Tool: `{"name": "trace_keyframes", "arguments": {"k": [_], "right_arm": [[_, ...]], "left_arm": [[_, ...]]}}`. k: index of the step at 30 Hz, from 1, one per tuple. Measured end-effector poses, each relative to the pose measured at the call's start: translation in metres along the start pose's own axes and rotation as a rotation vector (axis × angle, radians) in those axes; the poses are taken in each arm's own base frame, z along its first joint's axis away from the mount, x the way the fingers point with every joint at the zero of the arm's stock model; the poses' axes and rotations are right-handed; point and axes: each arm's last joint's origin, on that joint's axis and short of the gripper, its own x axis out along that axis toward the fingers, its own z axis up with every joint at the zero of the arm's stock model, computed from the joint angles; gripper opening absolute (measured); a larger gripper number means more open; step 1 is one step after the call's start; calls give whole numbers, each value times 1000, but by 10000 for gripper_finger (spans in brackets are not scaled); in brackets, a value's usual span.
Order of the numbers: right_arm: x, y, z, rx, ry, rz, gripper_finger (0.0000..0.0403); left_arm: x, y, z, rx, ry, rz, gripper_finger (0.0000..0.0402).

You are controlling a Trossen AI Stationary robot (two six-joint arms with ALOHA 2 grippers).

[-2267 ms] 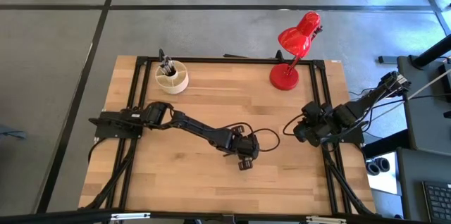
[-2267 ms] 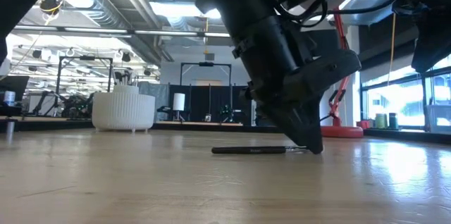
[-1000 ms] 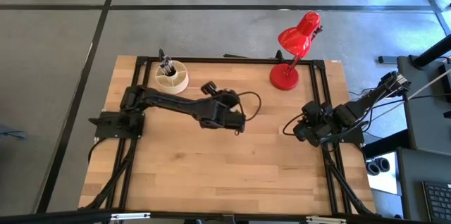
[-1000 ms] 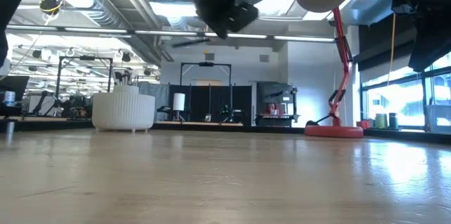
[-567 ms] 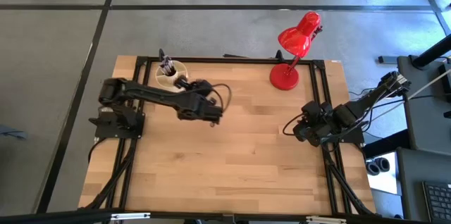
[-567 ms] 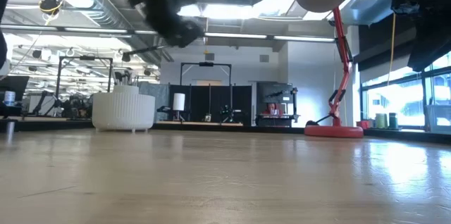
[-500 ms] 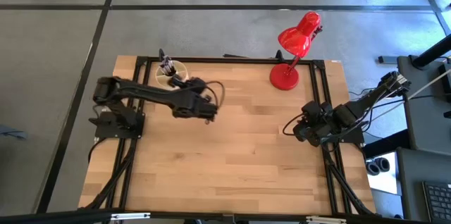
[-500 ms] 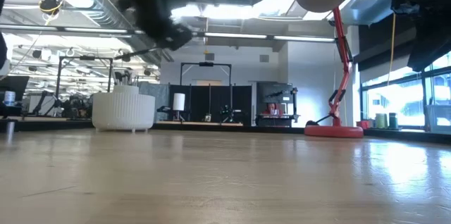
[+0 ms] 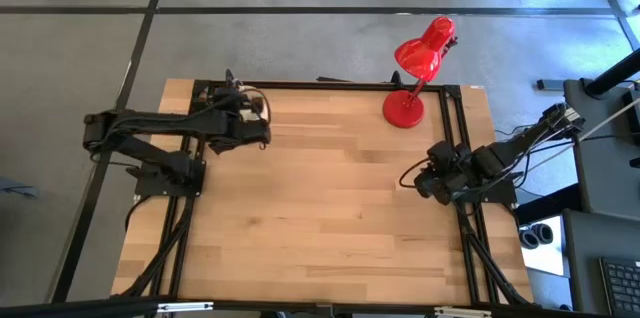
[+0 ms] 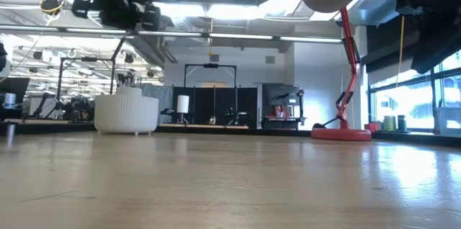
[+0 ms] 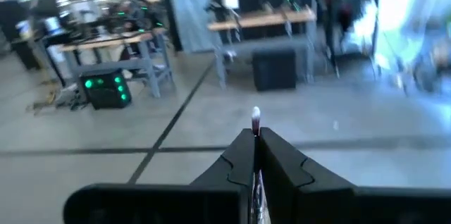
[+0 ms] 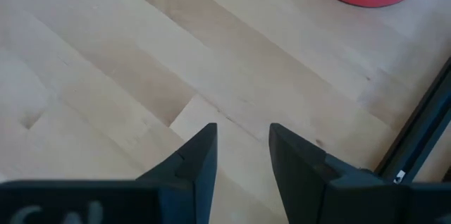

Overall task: Put items in baskets/containers
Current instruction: Put the black eyeshadow brush into the white organizer

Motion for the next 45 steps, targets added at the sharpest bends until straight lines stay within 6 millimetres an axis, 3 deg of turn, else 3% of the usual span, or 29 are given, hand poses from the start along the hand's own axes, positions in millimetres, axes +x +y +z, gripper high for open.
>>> {"name": "trace_keyframes", "arguments": {"k": [8, 25, 34, 45], "right_arm": [[2, 1, 3, -16, -8, 4, 129], [3, 1, 6, -44, -30, -3, 129], [3, 1, 6, -53, -45, -8, 129], [3, 1, 6, -54, -45, -8, 129]], "left_arm": [[24, 4, -16, -270, -89, 129, 12], [70, -13, -39, -230, -93, 313, 13], [74, -21, -41, -303, -104, 314, 15], [74, -21, -41, -255, -73, 307, 43]]}}
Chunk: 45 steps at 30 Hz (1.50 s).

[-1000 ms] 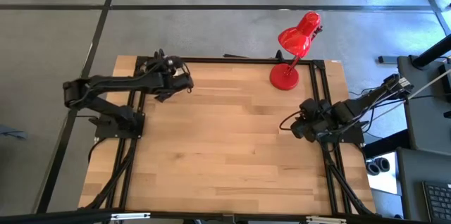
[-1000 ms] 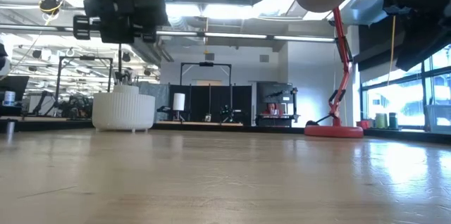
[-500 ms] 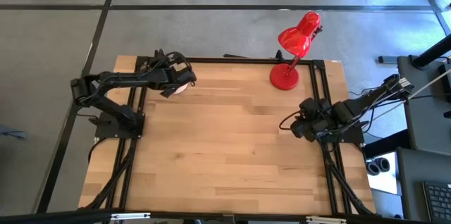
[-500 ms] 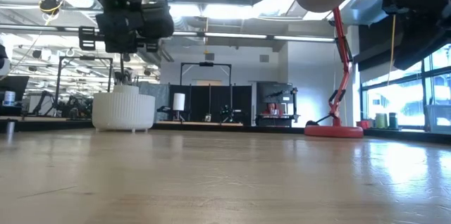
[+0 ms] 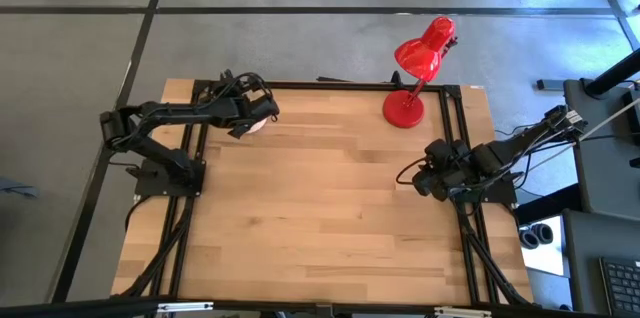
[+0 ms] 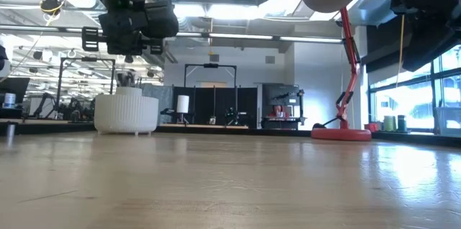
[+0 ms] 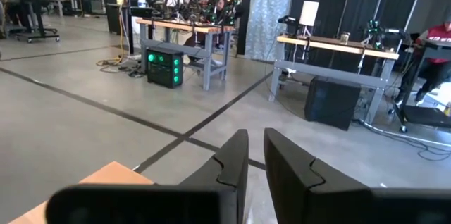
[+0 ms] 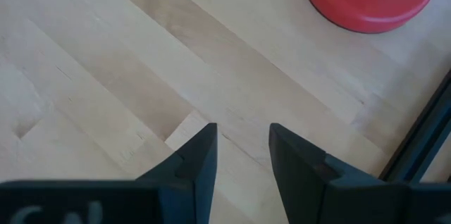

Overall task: Put items in baskets/containers
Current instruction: Put the black eyeshadow brush into the white organizer, then return to Home Position

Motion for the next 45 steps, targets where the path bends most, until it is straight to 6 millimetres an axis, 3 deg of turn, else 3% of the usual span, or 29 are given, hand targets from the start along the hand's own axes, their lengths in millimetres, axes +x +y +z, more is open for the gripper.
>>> {"name": "trace_keyframes", "arguments": {"k": [10, 16, 20, 27, 31, 36, 40, 42, 45], "right_arm": [[0, 0, 0, 1, 0, 0, 129], [0, 0, 1, 4, -36, -7, 129], [0, 5, 7, 16, -165, 6, 129], [4, 40, 28, -96, -355, 139, 129], [13, 73, 37, -218, -485, 168, 129], [39, 117, 51, -358, -574, 265, 129], [49, 141, 76, -448, -723, 557, 129], [48, 142, 89, -469, -812, 660, 129], [44, 133, 103, -468, -888, 672, 129]], "left_arm": [[-1, 0, -1, 30, 42, -15, 74], [-13, -6, 3, 316, 172, -133, 83], [-27, -15, 10, 551, 356, -373, 76], [-72, -20, 7, 690, 681, -955, 56], [-111, -16, 4, 682, 627, -1111, 48], [-153, -8, 2, 581, 486, -1393, 36], [-162, -6, 4, 507, 436, -1591, 26], [-160, -6, 12, 464, 411, -1638, 20], [-153, -1, 28, 438, 367, -1679, 12]]}}
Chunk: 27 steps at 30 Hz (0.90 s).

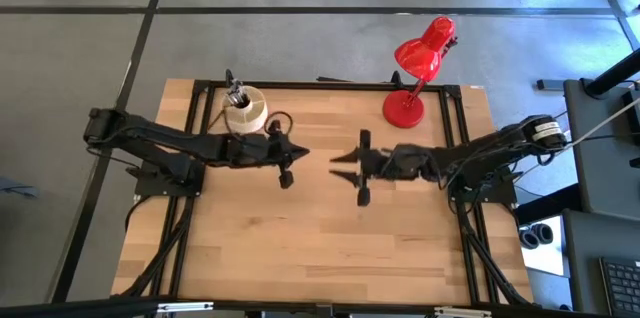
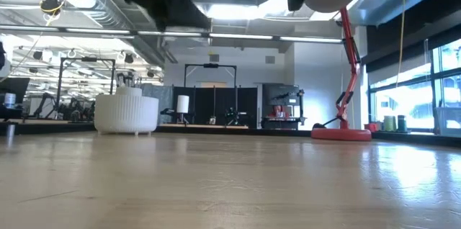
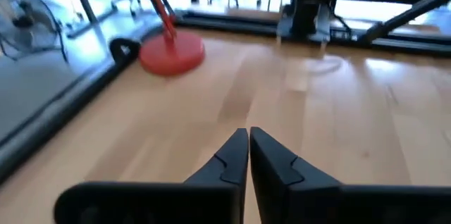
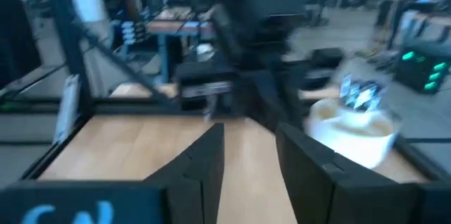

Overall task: Put items in baskets/containers
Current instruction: Return to Home Position

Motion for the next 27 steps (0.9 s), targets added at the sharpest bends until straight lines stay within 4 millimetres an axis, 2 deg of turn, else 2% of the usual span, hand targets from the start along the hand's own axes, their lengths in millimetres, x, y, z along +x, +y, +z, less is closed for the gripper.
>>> {"name": "trace_keyframes", "arguments": {"k": [4, 7, 10, 14, 17, 21, 27], "right_arm": [[-11, -13, 16, -15, -39, -29, 129], [-24, -16, 26, -37, -40, 25, 125], [-38, -17, 35, -40, -52, 98, 106], [-50, -17, 39, -72, -23, 174, 52], [-58, -18, 36, -99, 26, 210, 10], [-69, -22, 17, -68, 8, 198, 10], [-97, -33, -14, 4, -93, 156, 5]], "left_arm": [[-30, 9, 19, 31, -78, -2, 3], [-52, 15, 25, 49, -135, -12, 3], [-68, 20, 12, 44, -190, -28, 5], [-77, 26, -24, 2, -227, -67, 2], [-84, 31, -47, -26, -264, -100, 3], [-98, 37, -60, -45, -355, -120, 3], [-116, 45, -66, -29, -446, -121, 5]]}}
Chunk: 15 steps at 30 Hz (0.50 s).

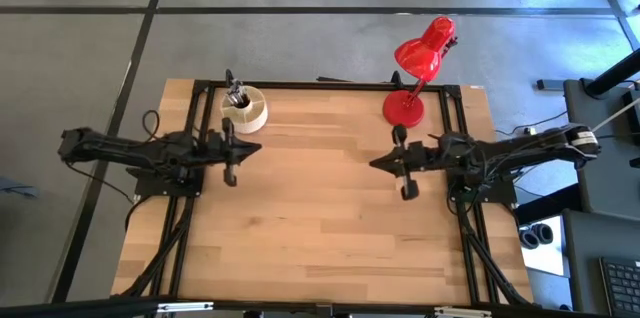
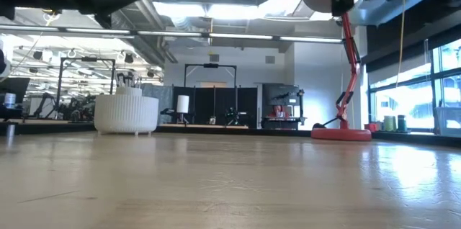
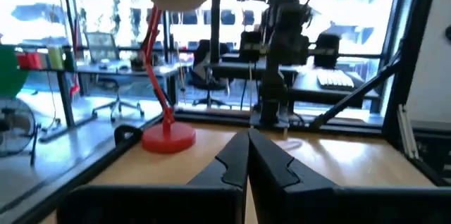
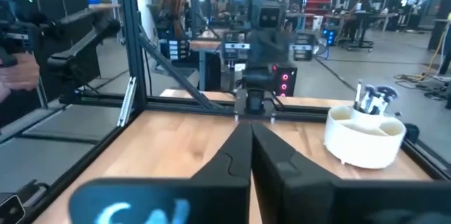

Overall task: Put items in baskets/containers
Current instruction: Return to Home Position

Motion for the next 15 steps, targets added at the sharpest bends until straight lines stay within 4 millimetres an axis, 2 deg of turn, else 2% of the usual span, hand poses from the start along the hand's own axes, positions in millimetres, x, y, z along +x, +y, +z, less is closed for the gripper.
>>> {"name": "trace_keyframes", "arguments": {"k": [8, 15], "right_arm": [[-41, -1, -24, 52, -68, -3, 2], [-60, 0, -41, 95, -93, -1, 2]], "left_arm": [[-16, 2, -8, 10, -26, -97, 3], [-23, 3, -12, 12, 13, -98, 2]]}}
